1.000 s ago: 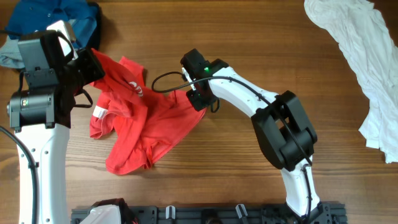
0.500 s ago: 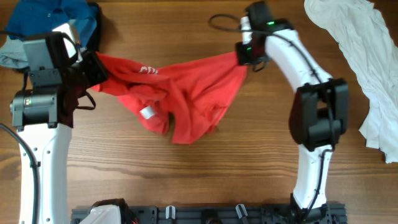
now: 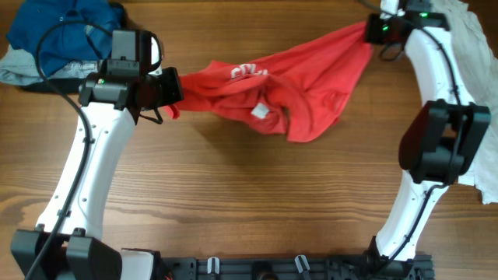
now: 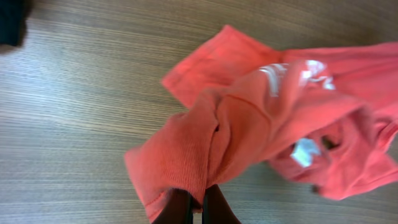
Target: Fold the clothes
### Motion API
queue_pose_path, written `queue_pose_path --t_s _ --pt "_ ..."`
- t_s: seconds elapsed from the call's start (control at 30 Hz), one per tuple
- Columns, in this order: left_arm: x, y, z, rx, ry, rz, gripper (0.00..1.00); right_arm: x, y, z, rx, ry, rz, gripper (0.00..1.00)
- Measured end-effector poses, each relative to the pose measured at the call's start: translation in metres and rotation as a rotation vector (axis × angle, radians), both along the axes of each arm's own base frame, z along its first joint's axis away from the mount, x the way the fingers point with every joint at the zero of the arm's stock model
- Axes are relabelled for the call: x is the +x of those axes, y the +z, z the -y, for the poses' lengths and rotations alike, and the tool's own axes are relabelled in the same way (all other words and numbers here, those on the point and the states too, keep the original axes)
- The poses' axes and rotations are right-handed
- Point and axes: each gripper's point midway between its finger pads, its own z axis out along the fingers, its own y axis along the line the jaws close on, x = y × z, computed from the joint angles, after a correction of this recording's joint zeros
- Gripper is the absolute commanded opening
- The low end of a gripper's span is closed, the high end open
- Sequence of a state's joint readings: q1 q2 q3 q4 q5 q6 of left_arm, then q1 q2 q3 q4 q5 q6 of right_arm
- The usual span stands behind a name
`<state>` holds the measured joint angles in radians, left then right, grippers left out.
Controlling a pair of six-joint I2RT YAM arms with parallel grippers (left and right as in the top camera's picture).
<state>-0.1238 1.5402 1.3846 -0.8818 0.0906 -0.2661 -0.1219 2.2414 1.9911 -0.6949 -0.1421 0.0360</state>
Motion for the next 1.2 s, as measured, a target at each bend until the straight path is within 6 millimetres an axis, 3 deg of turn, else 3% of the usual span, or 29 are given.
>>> queue_pose_path --t_s 0.03,0.07,0.13,0.2,0.37,0.47,0.6,0.7,0.83,1.03,1.2 --pt "0.001 -0.001 0.001 0.0 -0.002 -0.001 0.04 0.002 0.006 0.008 -0.002 -0.013 0.011 0.04" --pt "0.002 -0.001 0.001 -0.001 -0.002 0.003 0.04 0.002 0.012 0.014 -0.003 -0.024 0.017 0.15" --pt "0.004 0.0 0.002 -0.002 -0.001 0.011 0.04 -0.002 0.018 0.019 -0.003 -0.029 0.004 0.7" --pt "0.006 0.001 0.002 -0.004 -0.001 0.021 0.04 -0.006 0.025 0.017 0.002 -0.029 -0.016 0.83" --pt "0.009 0.003 0.002 -0.006 -0.001 0.037 0.04 -0.034 0.041 -0.004 0.047 0.014 -0.121 0.81" --pt "0.011 0.004 0.002 -0.007 -0.001 0.046 0.04 -0.088 0.047 -0.032 0.107 0.059 -0.301 0.75" --pt "0.017 0.008 0.003 -0.01 -0.001 0.072 0.04 -0.136 0.047 -0.073 0.134 0.132 -0.475 0.74" --pt "0.02 0.011 0.004 -0.013 -0.001 0.09 0.04 -0.175 0.034 -0.109 0.14 0.203 -0.641 0.7" --pt "0.021 0.011 0.002 -0.006 0.003 0.092 0.04 -0.205 0.01 -0.142 0.103 0.282 -0.764 0.66" --pt "0.023 0.011 -0.003 0.018 0.02 0.1 0.04 -0.231 -0.051 -0.142 -0.037 0.251 -0.871 0.62" --pt "0.023 0.011 -0.003 0.022 0.023 0.102 0.04 -0.226 -0.086 -0.139 -0.069 0.237 -0.821 0.57"
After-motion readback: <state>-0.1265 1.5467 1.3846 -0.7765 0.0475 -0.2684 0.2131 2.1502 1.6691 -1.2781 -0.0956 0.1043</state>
